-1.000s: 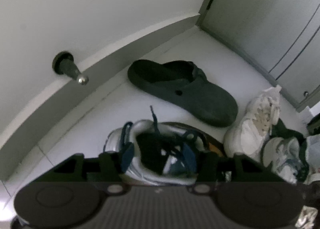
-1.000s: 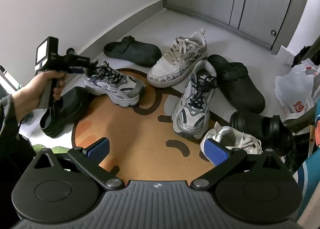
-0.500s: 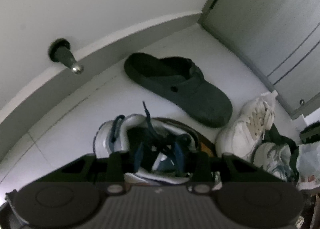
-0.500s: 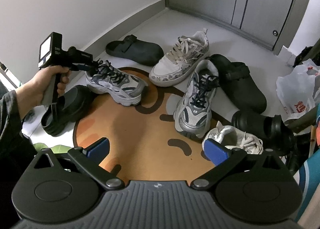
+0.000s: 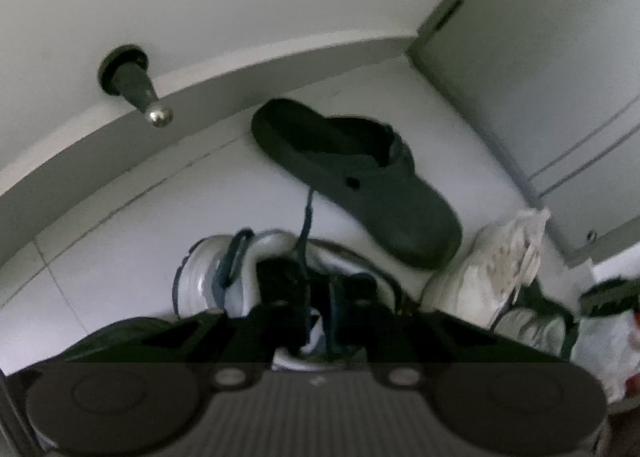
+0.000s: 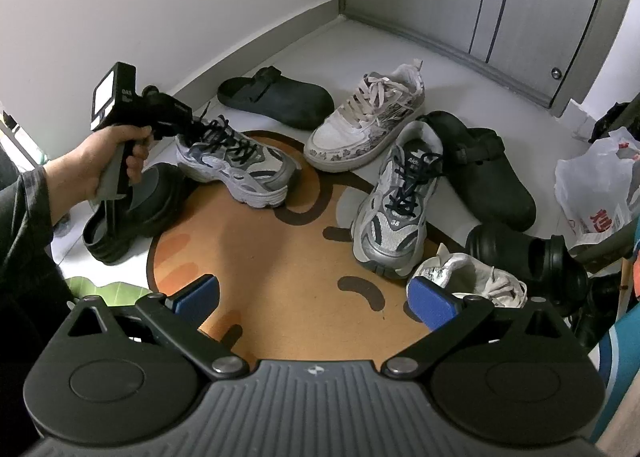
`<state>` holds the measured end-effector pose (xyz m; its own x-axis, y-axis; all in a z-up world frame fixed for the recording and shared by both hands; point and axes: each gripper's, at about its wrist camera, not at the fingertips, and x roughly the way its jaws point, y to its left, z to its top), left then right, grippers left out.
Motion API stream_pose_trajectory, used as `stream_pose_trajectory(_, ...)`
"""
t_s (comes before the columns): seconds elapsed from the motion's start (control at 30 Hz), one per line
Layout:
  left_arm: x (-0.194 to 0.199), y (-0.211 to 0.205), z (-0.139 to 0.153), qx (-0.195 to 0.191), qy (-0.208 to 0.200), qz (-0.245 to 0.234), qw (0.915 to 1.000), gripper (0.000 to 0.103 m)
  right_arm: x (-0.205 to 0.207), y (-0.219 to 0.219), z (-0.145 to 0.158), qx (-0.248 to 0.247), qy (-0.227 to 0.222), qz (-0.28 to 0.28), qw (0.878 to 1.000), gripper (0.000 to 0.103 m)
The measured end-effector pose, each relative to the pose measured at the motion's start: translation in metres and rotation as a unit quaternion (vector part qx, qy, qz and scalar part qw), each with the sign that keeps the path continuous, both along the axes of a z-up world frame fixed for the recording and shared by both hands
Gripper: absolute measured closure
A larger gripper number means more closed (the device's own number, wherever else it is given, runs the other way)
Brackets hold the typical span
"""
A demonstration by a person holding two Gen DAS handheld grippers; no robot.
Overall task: Organize scattered shoes
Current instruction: 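Lift the grey-white sneaker off the mat with the left tool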
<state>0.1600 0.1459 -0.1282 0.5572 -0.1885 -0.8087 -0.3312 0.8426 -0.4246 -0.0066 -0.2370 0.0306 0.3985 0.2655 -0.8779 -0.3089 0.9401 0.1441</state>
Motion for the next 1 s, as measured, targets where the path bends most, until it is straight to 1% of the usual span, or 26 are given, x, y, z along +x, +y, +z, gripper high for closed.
stream_pose_trajectory(0.13,-0.002,0.003,0.008,-0.035,-0.009,0.001,0.9993,0.095,0.0,0.0,-0.001,-0.001,0.001,-0.001,1.0,0.0)
stream_pose_trajectory(0.27,-0.001,0.002,0.008,-0.055,-0.011,-0.002,0.9984,0.095,0.0,0.0,0.0,0.001,-0.002,0.0,1.0,0.0)
stream_pose_trajectory(0.37,0.0,0.003,0.004,-0.056,-0.007,-0.002,0.9984,0.095,-0.002,0.002,0.003,0.003,-0.007,0.005,1.0,0.0)
stream_pose_trajectory(0.53,0.002,-0.001,-0.004,-0.039,0.013,-0.01,0.9991,0.092,-0.001,0.002,0.001,0.002,-0.004,0.005,1.0,0.0)
stream_pose_trajectory(0.63,0.001,0.001,-0.008,-0.038,0.02,-0.008,0.9991,0.085,0.0,0.001,0.002,0.003,-0.002,0.002,1.0,0.0)
stream_pose_trajectory(0.7,0.002,0.001,-0.009,-0.036,0.021,-0.005,0.9991,0.07,-0.001,0.002,0.003,0.003,-0.003,0.003,1.0,0.0)
stream_pose_trajectory(0.77,0.002,0.0,-0.009,-0.035,0.015,-0.007,0.9993,0.061,0.001,-0.001,0.006,-0.001,-0.009,-0.001,1.0,0.0)
stream_pose_trajectory(0.83,0.003,-0.003,-0.009,-0.04,0.01,-0.015,0.999,0.057,0.004,-0.007,0.01,-0.009,-0.019,-0.007,1.0,0.0)
stream_pose_trajectory(0.87,0.003,-0.004,-0.01,-0.043,0.008,-0.019,0.9989,0.054,0.005,-0.009,0.012,-0.013,-0.024,-0.01,1.0,0.0)
stream_pose_trajectory(0.9,0.004,-0.006,-0.01,-0.039,0.009,-0.025,0.9989,0.051,0.007,-0.012,0.014,-0.017,-0.029,-0.013,0.999,0.0)
stream_pose_trajectory(1.0,0.006,-0.014,-0.013,-0.022,0.013,-0.043,0.9988,0.052,0.011,-0.022,0.019,-0.023,-0.039,-0.03,0.999,0.0)
